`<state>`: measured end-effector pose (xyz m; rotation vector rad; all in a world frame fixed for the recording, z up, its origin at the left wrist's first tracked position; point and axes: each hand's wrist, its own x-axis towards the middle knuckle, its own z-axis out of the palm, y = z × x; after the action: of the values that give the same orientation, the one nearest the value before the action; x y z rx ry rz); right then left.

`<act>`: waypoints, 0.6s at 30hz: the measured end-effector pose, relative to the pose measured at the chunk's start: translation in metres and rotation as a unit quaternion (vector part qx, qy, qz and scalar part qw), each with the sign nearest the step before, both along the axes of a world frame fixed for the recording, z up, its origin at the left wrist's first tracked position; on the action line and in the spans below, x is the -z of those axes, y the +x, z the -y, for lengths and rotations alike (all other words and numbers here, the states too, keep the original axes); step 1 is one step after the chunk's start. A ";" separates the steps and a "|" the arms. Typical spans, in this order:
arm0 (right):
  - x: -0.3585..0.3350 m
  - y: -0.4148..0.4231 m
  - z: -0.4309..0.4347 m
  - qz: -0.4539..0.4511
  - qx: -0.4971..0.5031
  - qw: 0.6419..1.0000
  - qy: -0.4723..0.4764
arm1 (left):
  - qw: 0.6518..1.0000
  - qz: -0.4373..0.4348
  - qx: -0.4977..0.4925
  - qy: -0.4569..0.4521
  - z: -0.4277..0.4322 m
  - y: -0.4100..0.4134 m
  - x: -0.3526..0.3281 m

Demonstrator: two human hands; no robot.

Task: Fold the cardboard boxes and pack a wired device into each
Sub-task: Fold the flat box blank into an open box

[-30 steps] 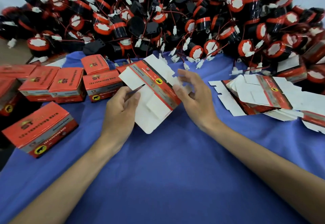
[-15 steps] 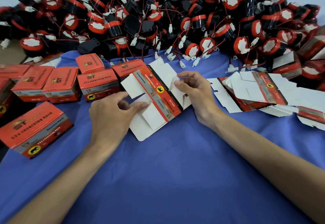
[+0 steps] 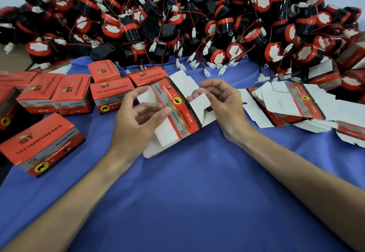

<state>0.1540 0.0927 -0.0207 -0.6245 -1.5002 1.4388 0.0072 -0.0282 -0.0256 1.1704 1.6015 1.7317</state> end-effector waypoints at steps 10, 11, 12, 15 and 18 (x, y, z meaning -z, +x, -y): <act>0.003 -0.002 0.008 0.034 0.083 0.973 0.212 | 0.997 -0.074 0.021 0.018 -0.002 0.003 -0.001; 0.004 -0.001 0.008 0.039 0.083 0.972 0.214 | 0.997 -0.068 0.024 0.023 -0.002 0.002 0.000; 0.005 -0.001 0.007 0.045 0.082 0.973 0.212 | 0.997 -0.059 0.024 0.030 -0.002 0.002 0.001; 0.007 -0.002 0.004 0.076 0.067 0.978 0.180 | 0.996 -0.061 0.024 0.052 0.000 0.001 0.002; 0.007 -0.003 -0.001 0.071 -0.006 0.991 0.110 | 0.991 -0.113 0.045 0.058 0.002 0.003 0.002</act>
<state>0.1509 0.0934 -0.0275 -0.5911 -1.7489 1.2369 0.0105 -0.0301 -0.0276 1.5186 1.5646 1.7037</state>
